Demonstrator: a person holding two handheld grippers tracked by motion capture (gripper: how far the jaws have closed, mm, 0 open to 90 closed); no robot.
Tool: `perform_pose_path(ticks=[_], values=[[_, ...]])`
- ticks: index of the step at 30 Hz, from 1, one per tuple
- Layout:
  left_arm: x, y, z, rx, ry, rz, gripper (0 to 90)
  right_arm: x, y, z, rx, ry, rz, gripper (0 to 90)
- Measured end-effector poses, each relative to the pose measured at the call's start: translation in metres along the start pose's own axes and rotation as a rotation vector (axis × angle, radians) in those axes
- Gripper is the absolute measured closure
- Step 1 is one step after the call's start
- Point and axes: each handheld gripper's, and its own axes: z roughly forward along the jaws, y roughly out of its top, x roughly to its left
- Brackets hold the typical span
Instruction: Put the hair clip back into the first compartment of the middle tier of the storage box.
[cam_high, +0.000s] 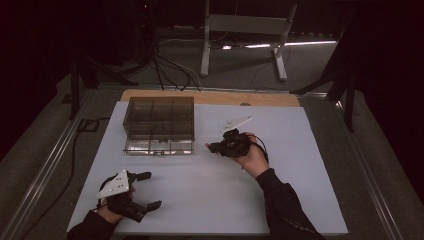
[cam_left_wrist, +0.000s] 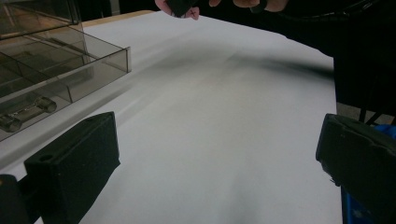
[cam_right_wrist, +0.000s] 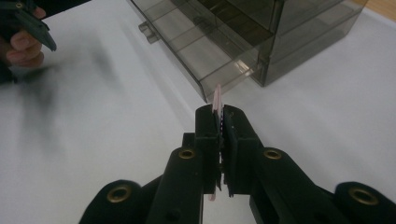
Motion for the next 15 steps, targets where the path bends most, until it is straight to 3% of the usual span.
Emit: perform_pose_path(ticks=[15], values=[[0.000, 0.000, 0.000, -0.001, -0.002, 0.004, 0.4, 0.008, 0.020, 0.007, -0.014, 0.013, -0.028, 85.2]])
